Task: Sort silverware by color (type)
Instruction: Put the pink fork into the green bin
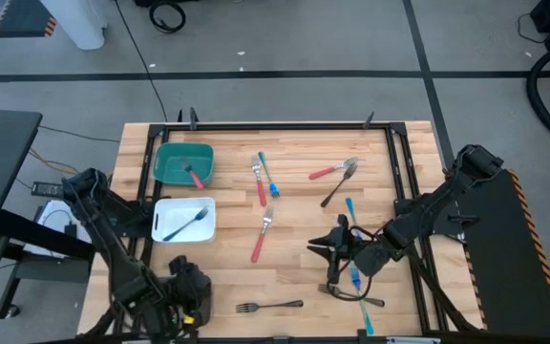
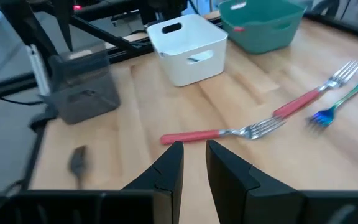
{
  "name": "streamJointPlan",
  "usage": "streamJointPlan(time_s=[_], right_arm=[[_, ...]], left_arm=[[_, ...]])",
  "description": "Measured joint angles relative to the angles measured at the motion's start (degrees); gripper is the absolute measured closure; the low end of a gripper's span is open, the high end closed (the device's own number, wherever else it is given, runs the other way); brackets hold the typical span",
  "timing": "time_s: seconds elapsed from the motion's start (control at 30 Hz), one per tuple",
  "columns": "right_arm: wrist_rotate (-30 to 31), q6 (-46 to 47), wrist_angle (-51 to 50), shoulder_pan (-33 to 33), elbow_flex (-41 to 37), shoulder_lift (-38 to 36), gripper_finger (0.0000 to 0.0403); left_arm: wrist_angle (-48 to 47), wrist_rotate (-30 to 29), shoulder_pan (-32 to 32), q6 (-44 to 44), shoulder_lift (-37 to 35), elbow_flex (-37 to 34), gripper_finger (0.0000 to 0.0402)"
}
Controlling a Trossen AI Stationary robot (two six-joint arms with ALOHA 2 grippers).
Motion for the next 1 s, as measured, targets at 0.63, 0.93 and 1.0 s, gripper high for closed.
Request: streamJointPlan(time_s=[0.63,0.93,1.0], right_arm=[[-0.04,-16.09,0.10,-13.77,0.00,0.00,0.0325],[-4.11,-18.46,-1.20,-20.17,-0.04,0.00,0.0325],[-6.59,-18.46,-1.67,-21.26,-0.04,0.00,0.0325]], left_arm=[[2.38,-9.13,15.07,12.70,0.23,-0.02,0.0292],[11.35,-9.18,23.99,21.57,6.54,-0.09,0.0292],[13.79,-9.13,25.61,22.36,8.21,-0.09,0.0292]])
